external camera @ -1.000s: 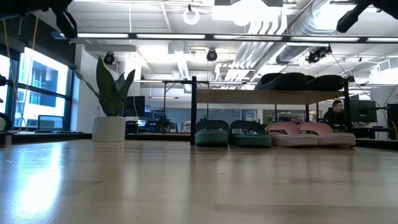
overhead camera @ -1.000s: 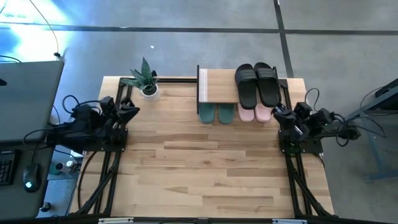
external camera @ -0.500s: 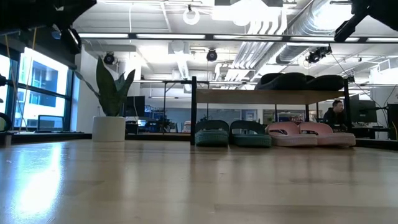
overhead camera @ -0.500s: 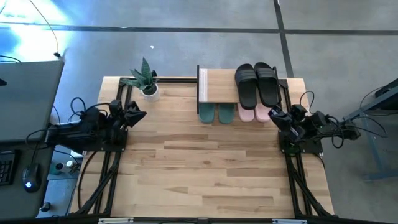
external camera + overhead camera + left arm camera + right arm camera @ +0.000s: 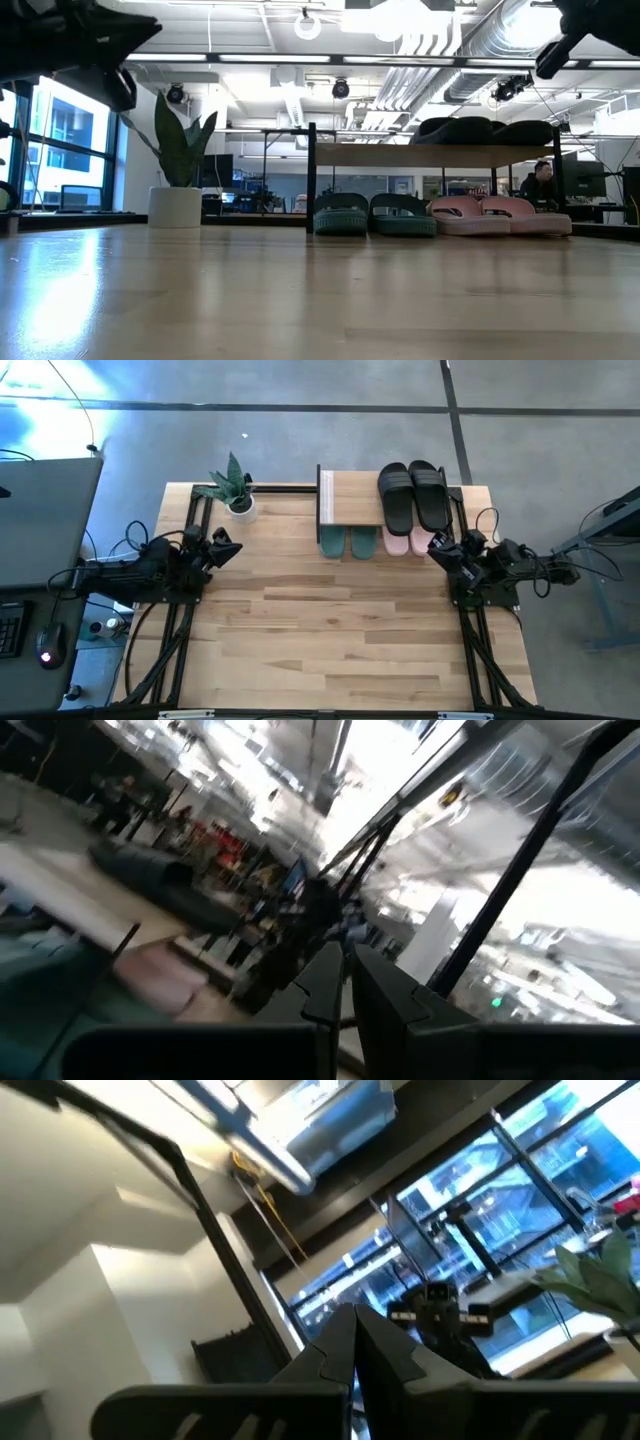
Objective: Pick and place slides into the shelf
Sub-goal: Return to Home Position
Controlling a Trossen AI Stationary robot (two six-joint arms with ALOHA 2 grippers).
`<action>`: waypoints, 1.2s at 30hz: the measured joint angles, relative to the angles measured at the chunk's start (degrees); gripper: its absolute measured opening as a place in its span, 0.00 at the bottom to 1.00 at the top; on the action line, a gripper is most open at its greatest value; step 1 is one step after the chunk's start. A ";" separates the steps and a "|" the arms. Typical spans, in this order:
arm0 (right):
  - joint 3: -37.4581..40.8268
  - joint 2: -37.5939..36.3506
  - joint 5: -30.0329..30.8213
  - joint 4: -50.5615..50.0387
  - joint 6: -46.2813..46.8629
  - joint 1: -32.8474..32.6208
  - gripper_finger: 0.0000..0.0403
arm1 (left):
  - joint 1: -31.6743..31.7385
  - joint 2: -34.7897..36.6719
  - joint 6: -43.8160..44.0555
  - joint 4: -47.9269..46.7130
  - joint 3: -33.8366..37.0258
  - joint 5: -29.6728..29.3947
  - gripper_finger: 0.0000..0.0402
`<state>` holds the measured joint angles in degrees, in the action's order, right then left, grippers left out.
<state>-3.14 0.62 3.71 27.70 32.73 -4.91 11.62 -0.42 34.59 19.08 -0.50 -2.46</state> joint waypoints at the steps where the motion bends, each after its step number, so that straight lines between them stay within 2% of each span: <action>1: 0.00 0.00 -0.50 -0.94 -0.27 0.00 0.00 | 0.00 0.01 -0.29 -1.15 -0.01 0.00 0.04; 11: 0.02 0.00 0.19 -19.41 -1.71 0.00 0.00 | 0.00 0.01 -0.95 -18.11 -0.01 0.07 0.04; 18: -0.01 0.08 0.37 -34.07 -8.50 0.02 0.00 | 0.00 -0.62 -6.34 -18.33 -0.06 1.91 0.04; 25: -0.13 1.55 2.26 -34.02 -12.53 0.04 0.00 | 0.00 -0.60 -18.04 -18.33 -0.06 1.99 0.04; 36: -0.15 1.55 2.07 -34.14 -12.23 0.04 0.00 | 0.00 -0.60 -17.86 -18.31 -0.06 2.01 0.04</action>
<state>-3.29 2.17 5.78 -6.44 20.50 -4.86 11.62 -1.02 16.73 0.77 -0.56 -0.45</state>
